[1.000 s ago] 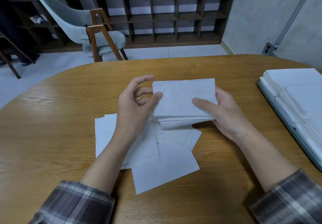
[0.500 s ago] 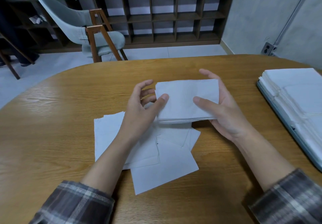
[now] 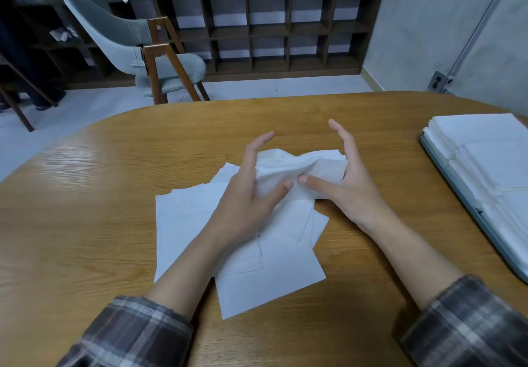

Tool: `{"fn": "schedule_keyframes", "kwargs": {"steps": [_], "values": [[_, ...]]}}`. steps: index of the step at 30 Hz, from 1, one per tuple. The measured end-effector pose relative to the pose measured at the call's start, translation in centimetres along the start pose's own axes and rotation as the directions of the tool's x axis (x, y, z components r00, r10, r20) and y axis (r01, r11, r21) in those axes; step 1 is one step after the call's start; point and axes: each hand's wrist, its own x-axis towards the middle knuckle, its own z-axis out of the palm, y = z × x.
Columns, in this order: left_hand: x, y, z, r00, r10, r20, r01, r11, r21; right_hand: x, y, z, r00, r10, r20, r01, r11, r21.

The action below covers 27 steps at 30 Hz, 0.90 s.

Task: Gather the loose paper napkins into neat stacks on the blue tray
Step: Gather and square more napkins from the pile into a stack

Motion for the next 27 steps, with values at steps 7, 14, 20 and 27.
{"fn": "schedule_keyframes", "kwargs": {"steps": [7, 14, 20, 27], "values": [[0.4, -0.5, -0.6, 0.987, 0.006, -0.16, -0.022, 0.995, -0.097, 0.0, 0.1, -0.2, 0.998, -0.064, -0.028, 0.066, 0.992, 0.11], [0.7, -1.1, -1.1, 0.985, -0.003, -0.172, -0.009, 0.997, -0.074, -0.3, -1.2, -1.4, 0.975, -0.116, 0.192, 0.09, 0.986, 0.139], [0.1, -1.0, -1.1, 0.998, 0.031, 0.05, -0.036, 0.994, 0.1, 0.1, -0.4, -1.3, 0.996, -0.077, -0.038, 0.074, 0.995, -0.065], [0.4, -2.6, -1.6, 0.979, 0.073, 0.193, -0.153, 0.884, 0.443, 0.4, 0.5, -1.8, 0.979, -0.081, -0.19, 0.046, 0.983, -0.18]]}}
